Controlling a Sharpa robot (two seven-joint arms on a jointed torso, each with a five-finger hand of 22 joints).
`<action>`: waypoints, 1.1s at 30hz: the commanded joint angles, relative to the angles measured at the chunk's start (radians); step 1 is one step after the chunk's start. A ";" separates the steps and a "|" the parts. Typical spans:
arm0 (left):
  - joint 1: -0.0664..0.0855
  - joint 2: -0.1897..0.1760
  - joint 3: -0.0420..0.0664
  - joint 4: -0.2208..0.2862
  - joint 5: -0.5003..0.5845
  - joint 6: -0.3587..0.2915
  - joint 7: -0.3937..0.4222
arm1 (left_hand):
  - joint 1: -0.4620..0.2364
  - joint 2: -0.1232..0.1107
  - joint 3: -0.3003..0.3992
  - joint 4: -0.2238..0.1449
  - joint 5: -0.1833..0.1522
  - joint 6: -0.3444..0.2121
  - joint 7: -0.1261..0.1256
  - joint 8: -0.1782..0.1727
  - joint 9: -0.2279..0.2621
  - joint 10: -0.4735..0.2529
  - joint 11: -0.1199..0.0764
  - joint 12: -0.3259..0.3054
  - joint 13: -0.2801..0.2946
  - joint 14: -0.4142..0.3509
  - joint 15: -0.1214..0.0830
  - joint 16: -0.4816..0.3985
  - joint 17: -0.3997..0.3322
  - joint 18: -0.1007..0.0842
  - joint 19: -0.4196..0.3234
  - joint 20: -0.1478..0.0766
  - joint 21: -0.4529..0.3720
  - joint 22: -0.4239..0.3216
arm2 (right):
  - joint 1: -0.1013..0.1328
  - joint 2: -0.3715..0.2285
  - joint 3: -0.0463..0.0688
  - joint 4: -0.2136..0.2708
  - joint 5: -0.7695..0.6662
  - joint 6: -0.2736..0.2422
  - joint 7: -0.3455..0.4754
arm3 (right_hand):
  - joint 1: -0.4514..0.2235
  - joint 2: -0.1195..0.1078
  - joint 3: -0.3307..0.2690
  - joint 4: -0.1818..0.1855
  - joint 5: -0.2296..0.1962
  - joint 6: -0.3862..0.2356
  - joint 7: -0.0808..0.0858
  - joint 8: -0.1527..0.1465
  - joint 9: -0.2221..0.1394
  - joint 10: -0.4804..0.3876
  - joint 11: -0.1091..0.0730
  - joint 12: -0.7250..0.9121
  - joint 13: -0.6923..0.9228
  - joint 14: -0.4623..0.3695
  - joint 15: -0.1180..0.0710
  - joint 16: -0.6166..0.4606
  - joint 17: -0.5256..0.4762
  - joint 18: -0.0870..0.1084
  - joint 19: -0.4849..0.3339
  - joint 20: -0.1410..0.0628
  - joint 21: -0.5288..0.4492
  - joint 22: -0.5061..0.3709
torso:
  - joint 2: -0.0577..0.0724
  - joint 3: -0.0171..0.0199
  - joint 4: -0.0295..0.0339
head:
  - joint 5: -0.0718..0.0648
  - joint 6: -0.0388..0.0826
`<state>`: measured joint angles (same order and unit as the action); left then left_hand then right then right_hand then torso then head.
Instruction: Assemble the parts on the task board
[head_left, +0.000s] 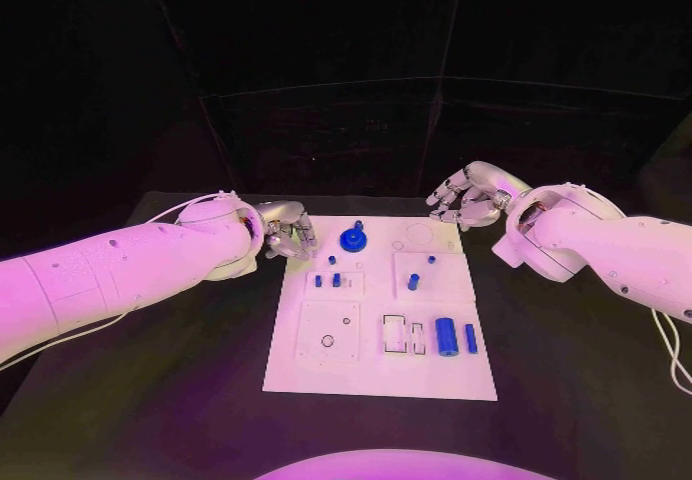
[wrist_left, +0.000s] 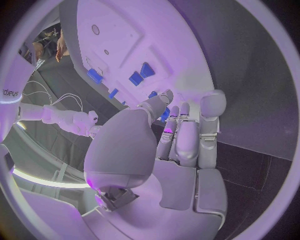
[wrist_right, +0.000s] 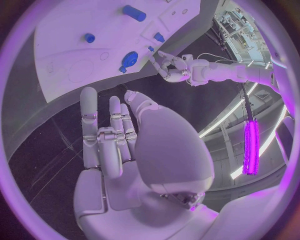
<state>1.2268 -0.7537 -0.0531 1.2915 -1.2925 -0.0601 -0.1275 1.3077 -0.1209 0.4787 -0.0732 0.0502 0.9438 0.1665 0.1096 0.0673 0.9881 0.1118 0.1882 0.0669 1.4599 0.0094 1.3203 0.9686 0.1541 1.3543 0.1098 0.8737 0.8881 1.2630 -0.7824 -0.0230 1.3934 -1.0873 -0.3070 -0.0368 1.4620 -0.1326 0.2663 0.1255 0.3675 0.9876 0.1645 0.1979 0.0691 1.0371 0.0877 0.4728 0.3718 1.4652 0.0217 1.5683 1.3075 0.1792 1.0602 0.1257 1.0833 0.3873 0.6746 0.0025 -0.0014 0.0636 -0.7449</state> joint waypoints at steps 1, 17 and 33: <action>0.004 -0.026 0.003 0.011 0.210 -0.139 0.089 | -0.008 0.006 0.001 0.008 -0.002 0.015 0.010 0.004 0.003 0.031 -0.001 0.019 0.004 -0.002 0.007 -0.005 -0.003 -0.001 -0.004 0.002 -0.009 -0.006 | -0.001 -0.008 0.000 0.009 -0.186 0.079 -0.015 | 0.011 -0.011 0.021 -0.012 -0.011 0.021 -0.004 -0.009 -0.001 0.013 -0.002 -0.056 -0.052 0.106 0.005 0.002 0.263 0.006 0.008 0.001 -0.008 -0.002 | 0.000 0.0001 0.0018 | -0.012 0.007; -0.006 -0.068 0.000 0.109 1.209 -0.256 0.684 | -0.066 0.065 -0.030 0.083 -0.002 0.058 0.013 0.037 0.004 0.055 0.000 0.066 0.004 -0.212 0.016 -0.249 -0.439 0.027 -0.153 0.014 -0.237 -0.180 | -0.059 -0.031 -0.001 0.054 -0.488 0.109 -0.119 | -0.015 -0.042 0.044 -0.021 -0.052 0.046 -0.013 -0.039 0.000 0.028 0.007 -0.165 -0.167 0.106 0.013 0.002 0.263 0.006 -0.004 0.002 -0.026 -0.012 | 0.001 -0.0009 0.0015 | -0.061 0.029; -0.013 -0.065 0.000 0.115 1.319 -0.266 0.715 | -0.057 0.072 -0.063 0.086 -0.001 0.049 0.017 0.042 0.002 0.032 0.005 0.076 0.003 -0.256 0.021 -0.281 -0.494 0.027 -0.171 0.019 -0.268 -0.200 | -0.085 0.008 -0.002 0.022 -0.514 0.144 -0.130 | -0.021 -0.050 0.055 -0.025 -0.057 0.033 0.009 -0.066 -0.003 0.012 0.025 -0.209 -0.218 0.106 0.026 0.002 0.263 0.004 0.002 0.014 -0.030 -0.015 | 0.001 0.0000 0.0012 | -0.068 0.028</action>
<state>1.2132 -0.8204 -0.0539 1.4057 -0.0182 -0.3170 0.5534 1.2484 -0.0539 0.4221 0.0138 0.0502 1.0008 0.1844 0.1475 0.0710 1.0271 0.1178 0.2594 0.0709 1.2125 0.0311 1.0449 0.4752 0.1703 1.1904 0.1272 0.6117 0.6891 1.1777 -0.7771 -0.0249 1.4180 -1.5799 -0.1843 -0.1593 1.4408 -0.1749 0.3140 0.0996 0.3144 1.0207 0.1675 0.1371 0.0667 1.0486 0.1073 0.2697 0.1552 1.4649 0.0432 1.5683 1.3074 0.1791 1.0615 0.1342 1.0566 0.3730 0.6757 0.0025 0.0001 -0.0042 -0.7155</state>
